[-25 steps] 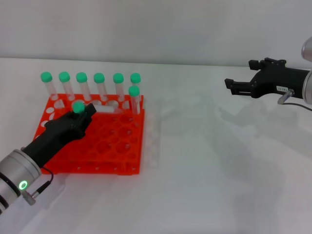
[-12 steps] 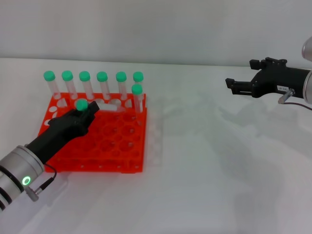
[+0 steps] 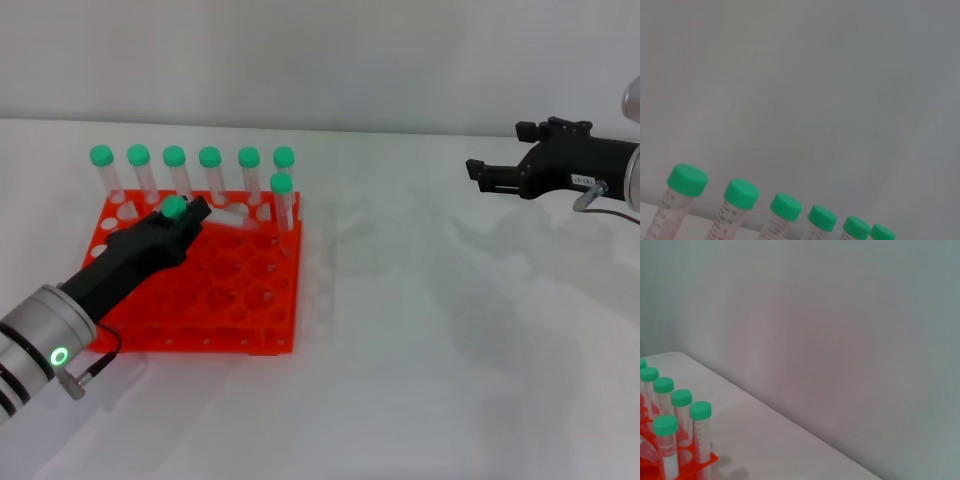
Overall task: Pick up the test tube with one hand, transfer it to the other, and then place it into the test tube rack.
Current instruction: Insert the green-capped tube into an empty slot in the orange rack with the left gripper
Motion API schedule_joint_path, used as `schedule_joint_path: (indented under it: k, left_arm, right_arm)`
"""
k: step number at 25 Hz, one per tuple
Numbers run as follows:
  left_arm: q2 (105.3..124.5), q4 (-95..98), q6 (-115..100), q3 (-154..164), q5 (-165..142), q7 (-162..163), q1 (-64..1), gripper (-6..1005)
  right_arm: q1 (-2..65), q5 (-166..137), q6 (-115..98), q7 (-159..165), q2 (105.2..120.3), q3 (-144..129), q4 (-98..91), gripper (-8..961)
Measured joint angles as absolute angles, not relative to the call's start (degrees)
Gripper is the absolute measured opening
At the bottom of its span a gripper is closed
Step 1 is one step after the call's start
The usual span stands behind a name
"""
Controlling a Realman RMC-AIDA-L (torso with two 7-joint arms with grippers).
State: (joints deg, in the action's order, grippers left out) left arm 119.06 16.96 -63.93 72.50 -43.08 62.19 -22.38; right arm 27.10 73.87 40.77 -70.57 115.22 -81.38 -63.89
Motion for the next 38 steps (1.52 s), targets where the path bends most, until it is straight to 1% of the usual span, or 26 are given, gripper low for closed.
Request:
schedule_joint_path:
  k: [8,25,38]
  left_arm:
    - [118.91,17.47,-62.63,72.50,-43.15,63.32,-23.07,265]
    - [118.34,18.39,-58.96,72.47,-45.46,64.66,-26.79,263]
    - [118.21,21.37,-55.65,72.51,-46.54,64.69,-27.03,262]
  right_arm:
    - [27.60,73.82,40.78,-70.57,115.15,-81.27,-63.10,861]
    - [27.74,73.63,40.51,-70.69,115.08,-80.41,-62.27,861]
    - [29.08,73.62,40.50,-71.21,115.05,-79.87,-60.75,860]
